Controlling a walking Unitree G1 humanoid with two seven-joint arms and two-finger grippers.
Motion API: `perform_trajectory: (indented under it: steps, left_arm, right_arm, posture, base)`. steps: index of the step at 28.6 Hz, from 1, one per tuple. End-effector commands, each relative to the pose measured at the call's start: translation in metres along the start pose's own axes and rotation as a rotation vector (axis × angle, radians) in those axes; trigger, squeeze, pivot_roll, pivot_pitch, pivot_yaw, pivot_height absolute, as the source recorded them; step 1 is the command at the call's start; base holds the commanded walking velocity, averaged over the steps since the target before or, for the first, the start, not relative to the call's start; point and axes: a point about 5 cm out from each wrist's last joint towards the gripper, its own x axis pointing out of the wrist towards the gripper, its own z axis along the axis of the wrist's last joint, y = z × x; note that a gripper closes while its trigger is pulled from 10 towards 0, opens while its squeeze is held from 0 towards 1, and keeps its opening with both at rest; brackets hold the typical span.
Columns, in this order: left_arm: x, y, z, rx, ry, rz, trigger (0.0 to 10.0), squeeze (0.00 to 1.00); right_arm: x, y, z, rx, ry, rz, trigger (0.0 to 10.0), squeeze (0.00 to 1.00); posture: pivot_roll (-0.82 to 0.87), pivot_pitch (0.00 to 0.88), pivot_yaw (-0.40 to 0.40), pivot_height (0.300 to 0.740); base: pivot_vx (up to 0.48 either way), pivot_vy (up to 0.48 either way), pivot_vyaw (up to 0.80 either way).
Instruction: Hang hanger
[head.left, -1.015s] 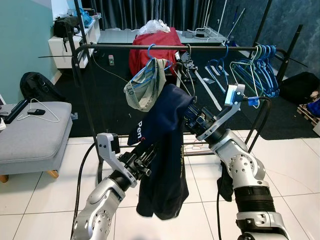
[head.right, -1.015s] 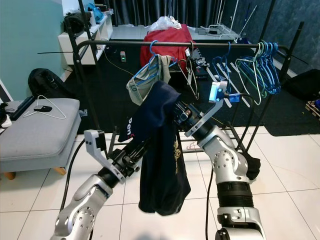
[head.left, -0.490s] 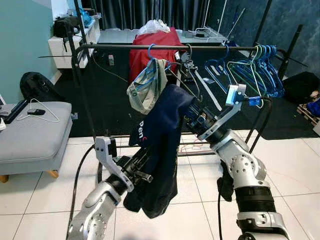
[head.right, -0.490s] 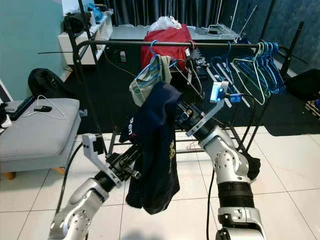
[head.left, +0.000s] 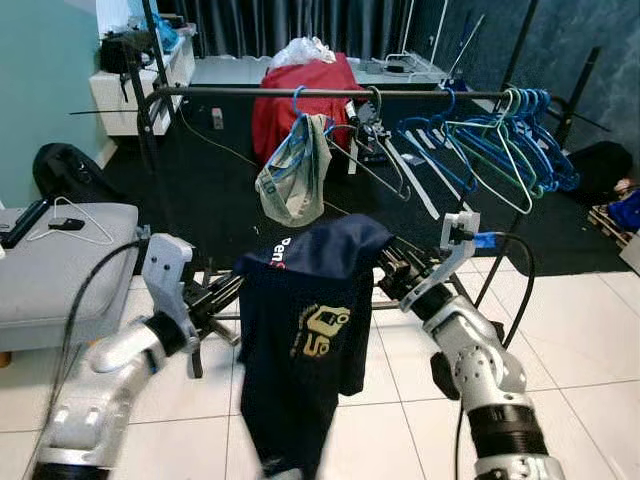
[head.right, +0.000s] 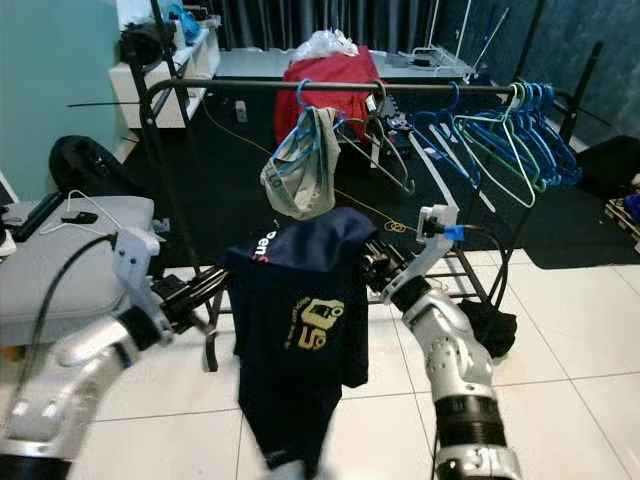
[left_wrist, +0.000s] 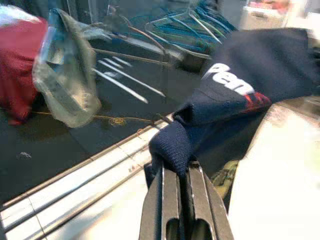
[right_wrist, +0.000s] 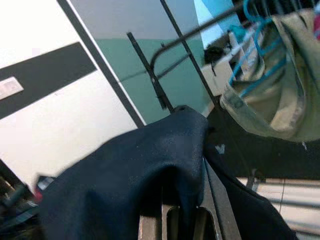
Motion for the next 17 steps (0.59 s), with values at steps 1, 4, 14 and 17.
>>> perform_trajectory:
  steps: [1, 4, 14, 17]
  left_arm:
    - [-0.004, -0.005, 0.007, -0.045, 0.028, -0.098, 0.0, 0.00]
    - [-0.005, -0.016, 0.012, -0.092, 0.044, -0.210, 0.0, 0.00]
    - [-0.008, -0.035, 0.013, -0.038, 0.159, -0.398, 0.0, 0.00]
    - [-0.005, -0.036, 0.018, -0.042, 0.142, -0.405, 0.0, 0.00]
  right_arm:
    - [-0.003, 0.001, -0.005, -0.010, -0.019, -0.038, 0.7, 0.00]
    - [-0.006, -0.001, -0.014, -0.001, -0.024, -0.091, 2.4, 0.00]
    - [-0.008, -0.004, -0.020, 0.067, -0.081, -0.183, 10.0, 1.00]
    - [-0.008, -0.002, -0.022, 0.070, -0.073, -0.171, 10.0, 1.00]
  posture:
    - [0.04, 0.070, -0.030, 0.740]
    - [0.04, 0.070, -0.026, 0.740]
    - [0.05, 0.067, -0.015, 0.740]
    - [0.05, 0.066, -0.012, 0.740]
  base:
    - [0.000, 0.000, 0.00]
    - [0.000, 0.000, 0.00]
    - [0.000, 0.000, 0.00]
    - [0.000, 0.000, 0.00]
